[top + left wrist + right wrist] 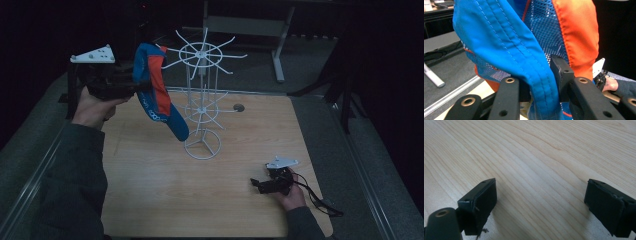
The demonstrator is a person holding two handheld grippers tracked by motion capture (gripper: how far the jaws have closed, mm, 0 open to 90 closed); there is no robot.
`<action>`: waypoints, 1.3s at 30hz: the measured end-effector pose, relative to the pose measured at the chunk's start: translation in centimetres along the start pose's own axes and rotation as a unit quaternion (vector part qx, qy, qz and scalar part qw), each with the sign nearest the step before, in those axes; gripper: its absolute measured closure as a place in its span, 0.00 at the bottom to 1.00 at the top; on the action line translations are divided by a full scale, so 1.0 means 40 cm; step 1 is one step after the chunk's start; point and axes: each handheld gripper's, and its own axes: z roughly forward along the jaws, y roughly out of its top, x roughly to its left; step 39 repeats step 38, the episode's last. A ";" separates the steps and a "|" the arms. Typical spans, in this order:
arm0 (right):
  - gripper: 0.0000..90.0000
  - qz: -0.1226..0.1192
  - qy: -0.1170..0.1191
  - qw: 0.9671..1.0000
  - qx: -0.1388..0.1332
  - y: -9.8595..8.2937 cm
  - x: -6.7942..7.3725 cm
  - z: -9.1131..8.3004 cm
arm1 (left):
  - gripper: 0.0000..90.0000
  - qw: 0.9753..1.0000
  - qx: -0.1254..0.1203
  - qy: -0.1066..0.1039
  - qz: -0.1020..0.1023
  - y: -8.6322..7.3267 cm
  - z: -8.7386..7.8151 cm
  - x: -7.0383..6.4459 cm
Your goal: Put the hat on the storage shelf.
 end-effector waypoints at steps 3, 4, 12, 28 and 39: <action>0.12 0.000 0.000 1.000 0.000 0.000 0.000 0.000 | 0.57 1.000 0.001 0.014 -0.007 0.000 -0.005 0.001; 0.12 0.000 0.000 1.000 0.000 0.000 0.000 0.000 | 0.52 1.000 0.002 0.018 -0.009 0.000 -0.007 0.002; 0.12 0.000 0.000 1.000 0.000 0.000 0.000 0.000 | 0.27 0.997 0.008 0.059 -0.041 0.000 -0.011 0.012; 0.12 0.000 0.000 1.000 0.000 0.000 0.000 0.000 | 0.16 0.993 -0.002 0.107 -0.056 0.003 -0.044 0.010; 0.12 0.001 0.000 1.000 0.000 0.000 0.000 0.000 | 0.17 0.991 -0.007 0.122 -0.046 -0.003 -0.069 0.006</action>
